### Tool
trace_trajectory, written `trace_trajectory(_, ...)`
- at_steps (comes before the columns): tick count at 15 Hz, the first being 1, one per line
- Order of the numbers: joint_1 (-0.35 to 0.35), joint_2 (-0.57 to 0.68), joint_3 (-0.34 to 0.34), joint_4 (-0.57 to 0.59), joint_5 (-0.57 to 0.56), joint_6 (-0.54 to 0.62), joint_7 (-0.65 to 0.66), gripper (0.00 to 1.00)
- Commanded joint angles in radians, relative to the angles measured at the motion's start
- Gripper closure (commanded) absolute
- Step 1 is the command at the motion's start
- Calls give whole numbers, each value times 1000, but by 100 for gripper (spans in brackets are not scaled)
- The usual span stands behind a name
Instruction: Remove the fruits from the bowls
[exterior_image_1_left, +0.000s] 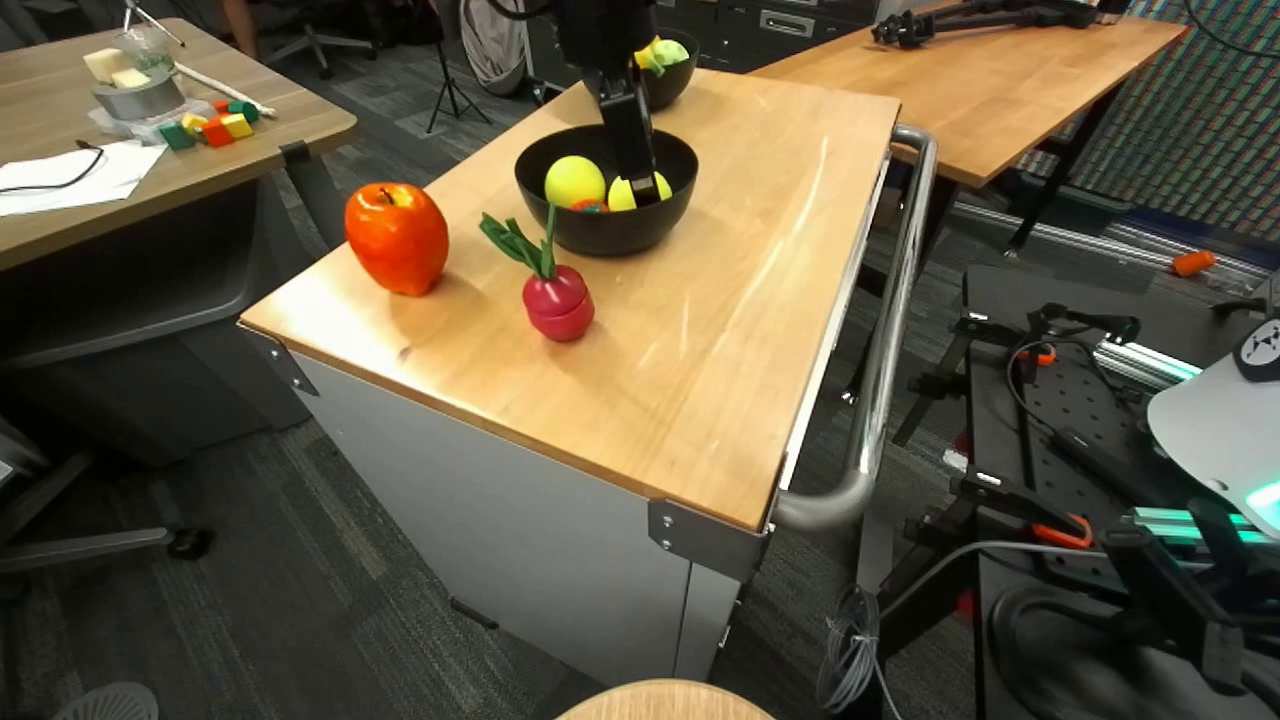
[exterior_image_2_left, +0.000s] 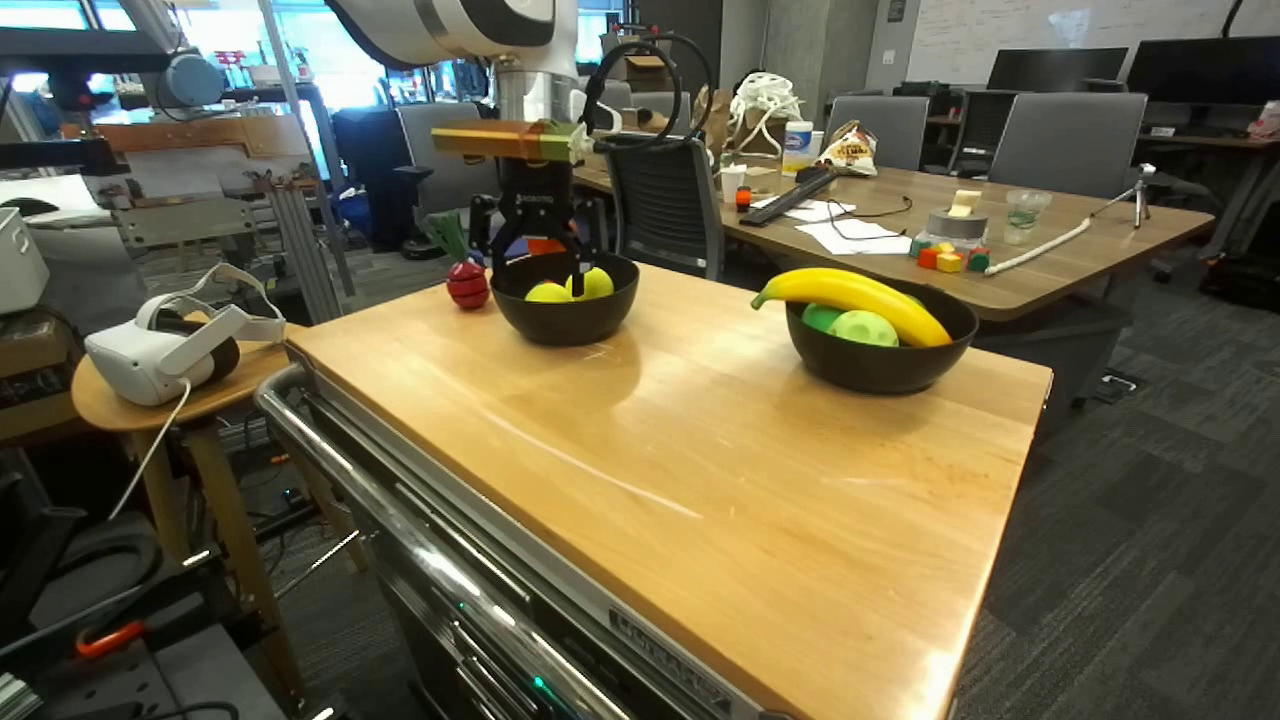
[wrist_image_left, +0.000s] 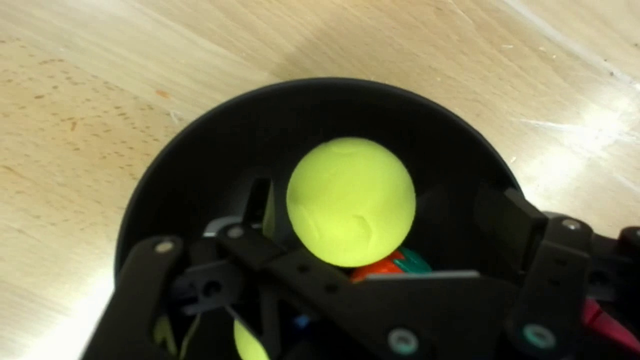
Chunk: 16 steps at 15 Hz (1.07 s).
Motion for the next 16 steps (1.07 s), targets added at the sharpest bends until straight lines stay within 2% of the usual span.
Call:
trace_trajectory(1,-9,-14,-8,-35,-6,20,7,21)
trace_trajectory(2,-12,-9,-10,-44,-7,44,1,29)
trace_trajectory(3,-15,-7,-12,-50,-4,59,3,30)
trace_trajectory(7,-33,-20,-12,-69,14,106,-2,63)
trace_trajectory(8,-36,-27,-11,-70,19,115,-2,68)
trace_trajectory(12,-42,-66,-12,-71,17,151,-4,77)
trace_trajectory(14,-72,-112,30,-52,171,122,-119,77)
trace_trajectory(16,-64,-163,52,-37,262,78,-204,77)
